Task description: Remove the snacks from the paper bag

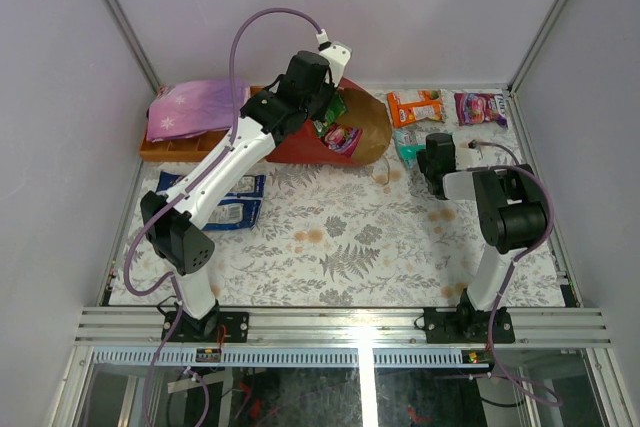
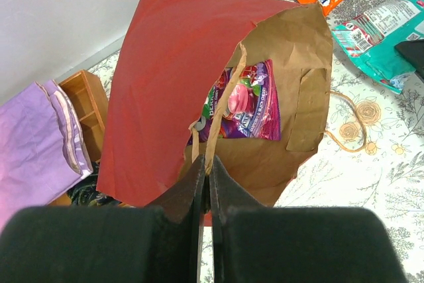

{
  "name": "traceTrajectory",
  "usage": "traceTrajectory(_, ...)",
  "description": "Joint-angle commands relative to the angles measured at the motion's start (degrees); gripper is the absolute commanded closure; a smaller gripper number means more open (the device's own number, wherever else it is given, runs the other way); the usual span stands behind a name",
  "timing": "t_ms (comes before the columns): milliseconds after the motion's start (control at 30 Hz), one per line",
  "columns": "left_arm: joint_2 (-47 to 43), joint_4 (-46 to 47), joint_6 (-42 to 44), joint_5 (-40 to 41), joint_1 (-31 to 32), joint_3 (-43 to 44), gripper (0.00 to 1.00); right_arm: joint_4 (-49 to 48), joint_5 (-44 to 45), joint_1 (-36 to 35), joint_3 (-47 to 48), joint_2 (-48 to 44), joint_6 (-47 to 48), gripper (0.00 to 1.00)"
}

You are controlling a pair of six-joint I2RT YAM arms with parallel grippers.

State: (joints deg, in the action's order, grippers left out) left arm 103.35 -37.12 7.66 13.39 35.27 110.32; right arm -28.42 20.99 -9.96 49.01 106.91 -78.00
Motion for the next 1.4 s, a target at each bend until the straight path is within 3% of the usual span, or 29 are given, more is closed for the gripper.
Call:
traceTrajectory(0, -0.8, 1.3, 1.2, 1.7, 0.5, 1.7, 1.00, -0.6, 5.6, 0.3, 1.1, -1.5, 1.6, 1.00)
traceTrajectory(333, -0.4, 1.0, 1.3, 1.8, 0.4, 2.6, 1.00, -1.3, 3.1, 0.2, 1.8, 1.0, 3.4, 0.97)
traceTrajectory(400, -0.5, 0.9, 1.7, 2.1, 0.4, 2.7, 1.00, -1.0, 1.7, 0.1, 3.9, 1.8, 4.2, 0.80)
traceTrajectory(500, -1.4, 1.2, 2.7, 2.7, 0.4, 1.9, 1.00, -0.2, 1.5, -0.3, 5.0, 0.5, 5.9, 0.24)
traceTrajectory(567, -2.8, 2.4, 3.8, 2.6, 0.4, 0.3, 1.00, 1.0, 2.6, -1.2, 4.9, -1.9, 7.7, 0.06)
traceTrajectory(600, -3.8, 3.3, 4.7, 2.2, 0.4, -0.9, 1.00, 1.1, 3.0, -1.6, 4.2, -3.5, 8.1, 0.04)
traceTrajectory(767, -11.4, 10.1, 11.8, -1.3, 0.4, -11.5, 1.00, 1.3, 7.9, -5.7, -1.5, -14.2, 10.5, 0.02)
traceTrajectory(1000, -20.9, 14.0, 24.1, -13.0, 0.4, -22.8, 1.00, 0.2, 12.7, -15.0, -5.2, -23.6, 15.6, 0.03)
traceTrajectory(1167, -21.3, 10.5, 28.0, -11.6, 0.4, -24.1, 1.00, 0.8, 11.1, -22.8, -7.8, -28.6, 14.9, 0.10)
traceTrajectory(1367, -17.5, 8.8, 25.9, -5.5, 0.6, -22.0, 1.00, -1.3, 22.3, -36.0, -21.0, -42.9, 14.5, 0.16)
